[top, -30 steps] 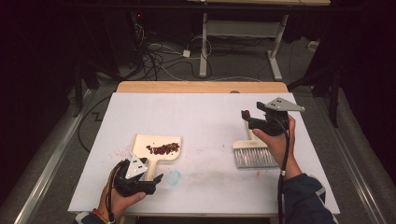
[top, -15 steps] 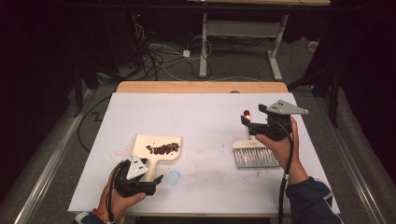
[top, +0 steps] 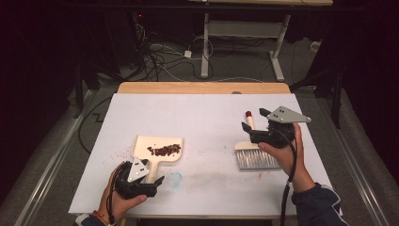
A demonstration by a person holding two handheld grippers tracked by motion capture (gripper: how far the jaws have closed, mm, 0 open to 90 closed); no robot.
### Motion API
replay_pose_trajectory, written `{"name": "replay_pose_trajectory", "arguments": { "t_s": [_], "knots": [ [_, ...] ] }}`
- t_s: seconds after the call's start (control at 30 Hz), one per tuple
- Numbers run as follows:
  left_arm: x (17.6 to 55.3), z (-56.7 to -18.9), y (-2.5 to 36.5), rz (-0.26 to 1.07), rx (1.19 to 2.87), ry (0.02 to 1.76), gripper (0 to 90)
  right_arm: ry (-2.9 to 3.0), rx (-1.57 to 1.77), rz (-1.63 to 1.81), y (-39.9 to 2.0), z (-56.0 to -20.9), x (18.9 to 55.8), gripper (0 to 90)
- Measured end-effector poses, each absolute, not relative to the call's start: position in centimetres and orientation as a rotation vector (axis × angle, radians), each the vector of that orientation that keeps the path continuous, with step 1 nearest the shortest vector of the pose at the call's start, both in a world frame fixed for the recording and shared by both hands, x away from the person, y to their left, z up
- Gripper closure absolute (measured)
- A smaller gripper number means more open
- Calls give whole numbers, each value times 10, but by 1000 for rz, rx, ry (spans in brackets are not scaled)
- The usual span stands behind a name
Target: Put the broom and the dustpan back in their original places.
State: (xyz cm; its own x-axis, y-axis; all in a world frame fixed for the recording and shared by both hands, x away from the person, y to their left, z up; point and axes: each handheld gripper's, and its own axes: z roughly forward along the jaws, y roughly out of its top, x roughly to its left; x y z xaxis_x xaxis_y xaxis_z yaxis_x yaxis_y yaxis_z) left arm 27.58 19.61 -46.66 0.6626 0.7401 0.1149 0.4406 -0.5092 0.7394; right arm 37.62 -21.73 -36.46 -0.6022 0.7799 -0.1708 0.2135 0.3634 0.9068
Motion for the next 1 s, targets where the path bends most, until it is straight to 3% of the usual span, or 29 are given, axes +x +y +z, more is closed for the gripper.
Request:
{"name": "replay_pose_trajectory", "arguments": {
  "t_s": [1.0],
  "knots": [
    [270,-460,199,676,2114,828,202,2052,769,1198,-231,-373,343,226]
  ]
}}
